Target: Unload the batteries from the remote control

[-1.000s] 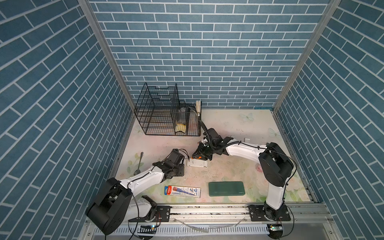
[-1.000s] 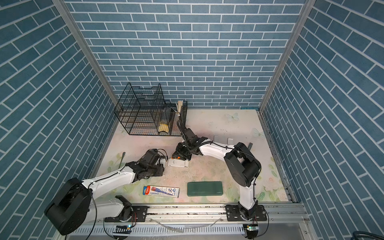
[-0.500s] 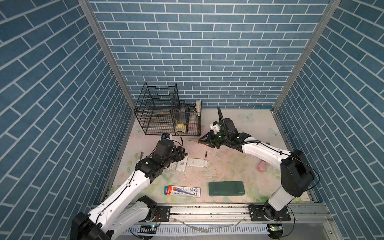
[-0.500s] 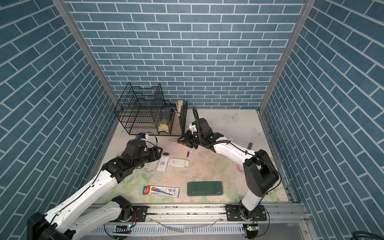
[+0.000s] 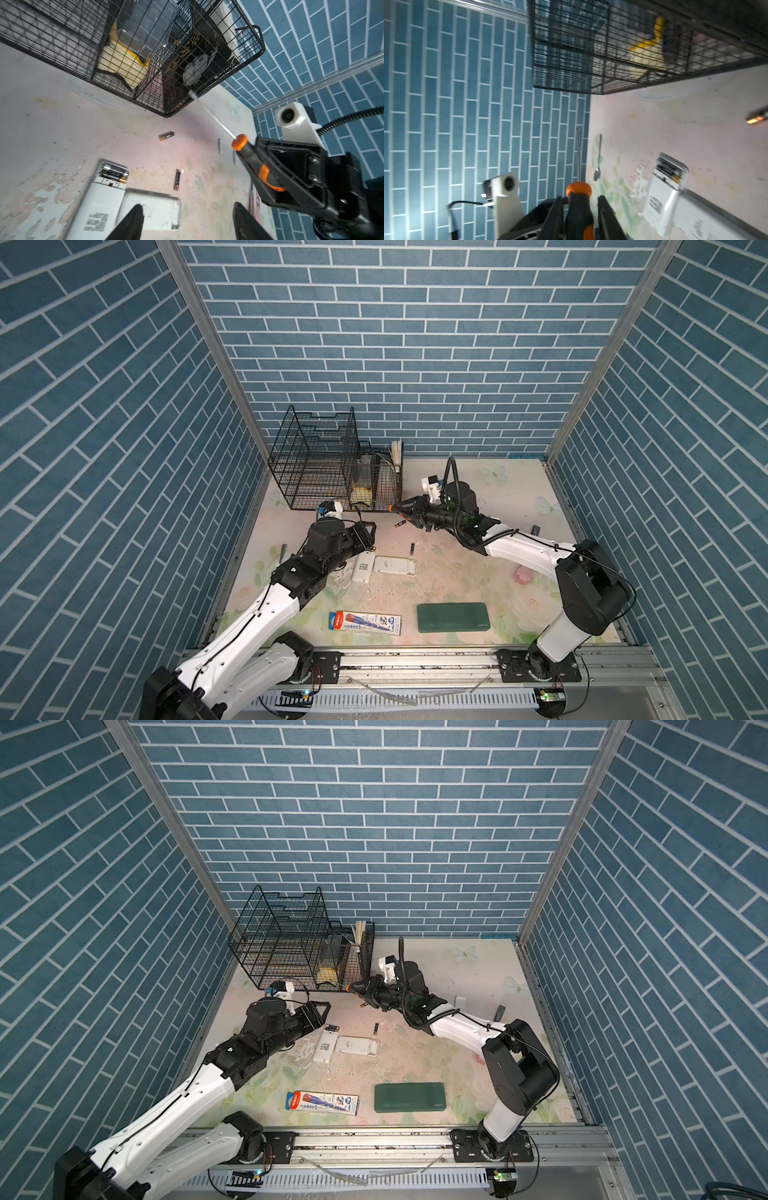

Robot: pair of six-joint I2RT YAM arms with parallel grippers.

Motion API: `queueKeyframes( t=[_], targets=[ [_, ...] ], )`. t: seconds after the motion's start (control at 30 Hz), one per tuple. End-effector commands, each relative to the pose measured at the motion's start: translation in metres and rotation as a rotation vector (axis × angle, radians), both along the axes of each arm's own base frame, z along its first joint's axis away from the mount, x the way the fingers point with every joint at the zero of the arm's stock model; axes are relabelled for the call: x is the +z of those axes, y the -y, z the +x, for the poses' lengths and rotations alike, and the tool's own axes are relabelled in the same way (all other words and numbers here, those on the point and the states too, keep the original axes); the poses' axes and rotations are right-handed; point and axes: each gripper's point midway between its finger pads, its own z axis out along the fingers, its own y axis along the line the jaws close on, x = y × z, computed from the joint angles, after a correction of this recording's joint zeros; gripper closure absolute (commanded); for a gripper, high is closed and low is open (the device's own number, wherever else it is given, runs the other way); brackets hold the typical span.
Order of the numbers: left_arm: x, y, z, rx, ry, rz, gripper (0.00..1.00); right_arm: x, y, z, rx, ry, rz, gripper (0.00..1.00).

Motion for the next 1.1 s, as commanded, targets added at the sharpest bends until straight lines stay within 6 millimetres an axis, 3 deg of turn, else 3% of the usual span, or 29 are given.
queueKeyframes(
  t=[0.0, 0.27, 0.6, 0.83, 1.07],
  targets=[
    [0.033, 0.014, 0.019, 0.019, 0.108, -0.159, 0.31, 0.051, -0.021, -0.001, 0.031, 0.063, 0.17, 1.0],
    [0.067, 0.012, 0.043, 0.101, 0.269, -0.277, 0.33, 0.066, -0.042, -0.012, 0.075, 0.087, 0.197, 1.0],
    [0.068, 0.015, 0.061, 0.133, 0.3, -0.334, 0.38, 0.077, -0.046, -0.02, 0.089, 0.102, 0.222, 1.0],
    [0.096, 0.005, 0.061, 0.146, 0.378, -0.364, 0.38, 0.076, -0.043, -0.018, 0.066, 0.1, 0.232, 1.0],
    [0.101, -0.003, 0.062, 0.149, 0.39, -0.384, 0.4, 0.081, -0.047, -0.019, 0.084, 0.105, 0.241, 1.0]
  ],
)
